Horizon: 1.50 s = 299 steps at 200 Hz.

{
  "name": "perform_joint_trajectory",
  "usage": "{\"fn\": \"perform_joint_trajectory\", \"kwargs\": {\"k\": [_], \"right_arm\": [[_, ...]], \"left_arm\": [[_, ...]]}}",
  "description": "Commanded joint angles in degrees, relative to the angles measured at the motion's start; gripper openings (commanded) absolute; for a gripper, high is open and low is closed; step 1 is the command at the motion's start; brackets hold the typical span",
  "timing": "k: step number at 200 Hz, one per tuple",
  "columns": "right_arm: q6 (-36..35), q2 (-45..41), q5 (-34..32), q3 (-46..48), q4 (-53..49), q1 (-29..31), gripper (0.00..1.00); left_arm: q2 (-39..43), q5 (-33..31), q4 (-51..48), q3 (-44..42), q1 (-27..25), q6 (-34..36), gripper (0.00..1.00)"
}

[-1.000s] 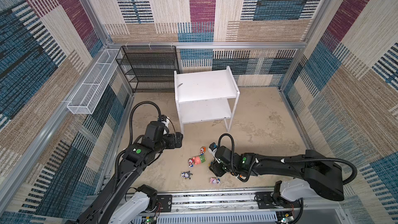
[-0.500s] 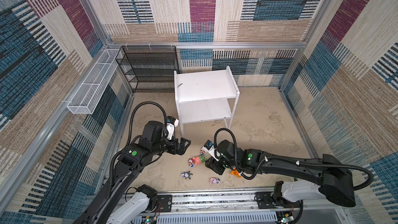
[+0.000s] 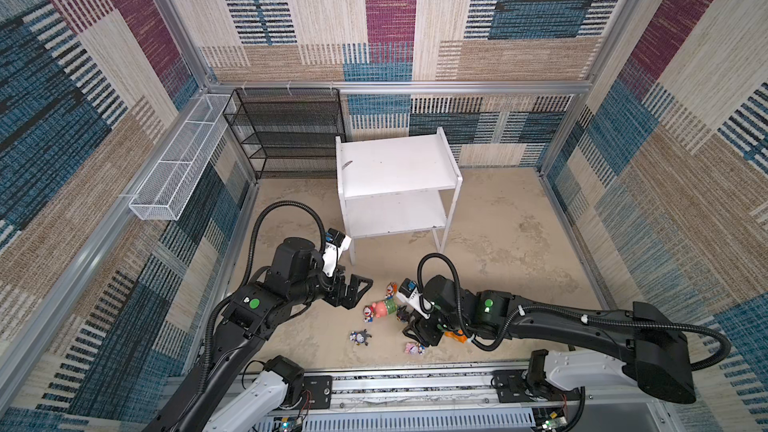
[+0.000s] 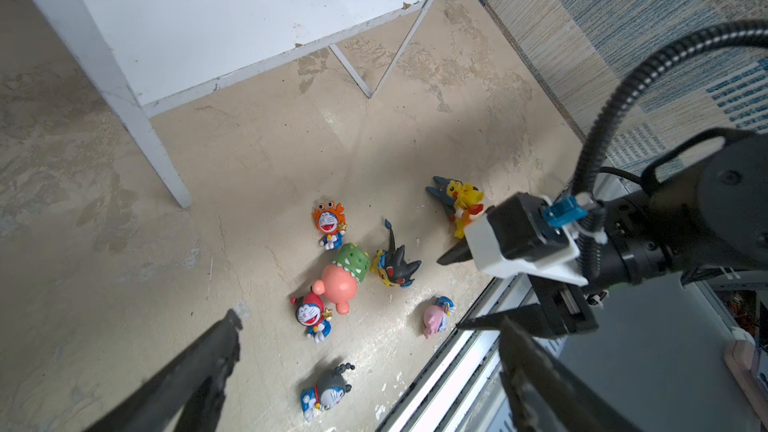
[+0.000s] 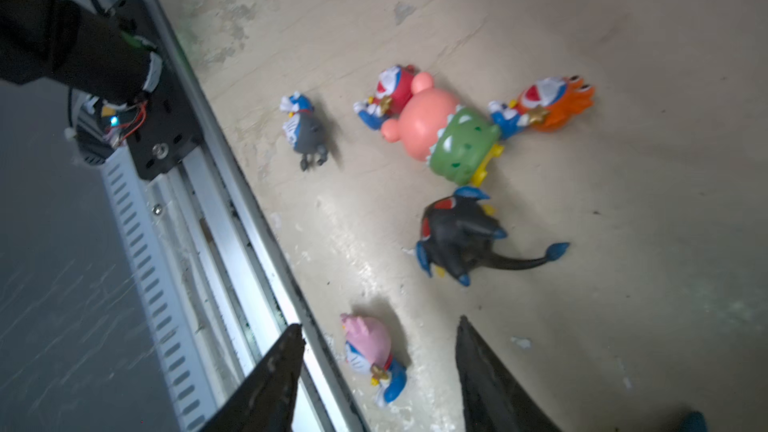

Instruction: Place and organize the plastic toys onto the shelf

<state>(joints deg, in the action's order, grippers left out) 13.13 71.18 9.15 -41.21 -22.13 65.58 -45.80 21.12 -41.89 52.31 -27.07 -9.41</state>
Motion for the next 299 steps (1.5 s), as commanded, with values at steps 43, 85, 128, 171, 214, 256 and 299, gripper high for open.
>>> {"fn": "perform_joint_trajectory", "kwargs": {"k": [43, 85, 128, 171, 214, 256, 299], "right_arm": [[5.26, 0.71, 2.30, 4.24, 0.69, 2.09, 0.60], [3.47, 6.28, 3.47, 3.20, 0.43, 2.11, 0.57], [2.43, 7.43, 6.17, 3.21, 0.68, 2.09, 0.54], [0.83, 10.17, 8.30, 1.99, -0.19, 2.12, 0.51], [1.01, 11.87, 5.62, 0.95, -1.04, 2.12, 0.51], [2.39, 12.57, 2.33, 0.07, -3.58, 2.27, 0.51], [2.64, 13.35, 1.52, -0.35, -4.26, 2.88, 0.48]], "left_arm": [[0.08, 0.51, -0.02, -0.72, 0.00, 1.50, 0.99], [0.47, 0.52, 0.25, -0.95, 0.00, 1.74, 0.99], [1.56, 0.53, 0.32, -1.07, 0.04, 2.11, 0.99], [2.50, 1.46, 0.84, -1.40, 0.02, 2.11, 0.99], [3.12, 1.31, 0.93, -1.38, 0.00, 2.20, 0.99], [3.25, 1.45, 1.11, -1.45, 0.00, 2.14, 0.99], [3.26, 1.53, 1.28, -1.49, 0.02, 2.14, 0.99]]}}
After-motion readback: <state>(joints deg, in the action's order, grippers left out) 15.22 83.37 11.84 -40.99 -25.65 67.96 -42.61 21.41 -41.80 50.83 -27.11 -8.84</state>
